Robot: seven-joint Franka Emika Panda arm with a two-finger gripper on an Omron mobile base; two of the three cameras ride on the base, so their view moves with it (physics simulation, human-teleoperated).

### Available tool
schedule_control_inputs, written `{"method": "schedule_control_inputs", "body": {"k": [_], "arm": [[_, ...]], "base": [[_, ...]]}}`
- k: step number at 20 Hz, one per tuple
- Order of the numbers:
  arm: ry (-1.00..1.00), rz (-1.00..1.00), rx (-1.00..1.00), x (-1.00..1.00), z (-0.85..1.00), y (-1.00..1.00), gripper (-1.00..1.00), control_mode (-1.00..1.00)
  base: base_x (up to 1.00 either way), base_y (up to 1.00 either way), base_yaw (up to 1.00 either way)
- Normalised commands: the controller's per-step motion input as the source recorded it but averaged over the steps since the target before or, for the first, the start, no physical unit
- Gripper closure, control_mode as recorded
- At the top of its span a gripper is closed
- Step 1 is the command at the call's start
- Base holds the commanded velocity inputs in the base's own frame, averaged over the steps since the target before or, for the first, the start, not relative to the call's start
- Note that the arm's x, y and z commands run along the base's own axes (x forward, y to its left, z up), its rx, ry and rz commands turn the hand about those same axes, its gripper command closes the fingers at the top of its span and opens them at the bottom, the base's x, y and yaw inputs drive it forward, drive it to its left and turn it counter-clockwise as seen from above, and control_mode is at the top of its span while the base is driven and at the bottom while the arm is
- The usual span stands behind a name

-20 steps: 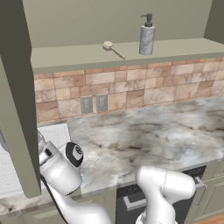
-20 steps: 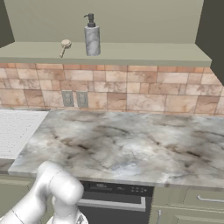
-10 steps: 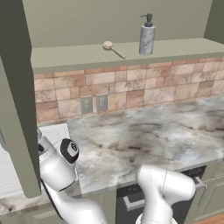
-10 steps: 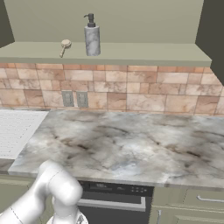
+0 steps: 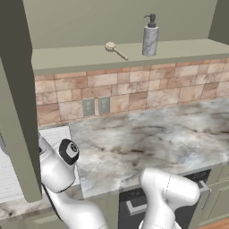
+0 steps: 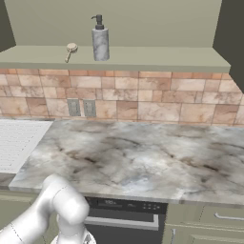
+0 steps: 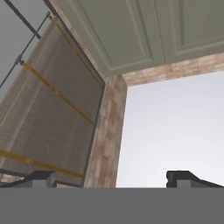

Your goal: Pick up the dish brush and soap dispenser from the sink, and place them back in the cabinet, and close the cabinet doors.

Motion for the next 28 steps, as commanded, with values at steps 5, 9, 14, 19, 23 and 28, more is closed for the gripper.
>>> {"method": "schedule_control_inputs", "body": {"k": [5,9,14,19,23,28], "arm": [[0.0,0.0,0.0,0.0,0.2,0.02,-1.0,-1.0],[0.0,0.0,0.0,0.0,0.21,0.06,-1.0,-1.0],[0.0,0.0,0.0,0.0,0.14,0.03,-1.0,-1.0],[0.0,0.0,0.0,-0.03,0.05,0.0,-1.0,-1.0],[-0.02,0.0,0.0,-0.13,0.0,-0.13,-1.0,-1.0],[-0.03,0.0,0.0,-0.17,0.0,-0.24,-1.0,-1.0]], "base": [[0.0,0.0,0.0],[0.0,0.0,0.0],[0.0,0.0,0.0],[0.0,0.0,0.0],[0.0,0.0,0.0],[0.0,0.0,0.0]]}}
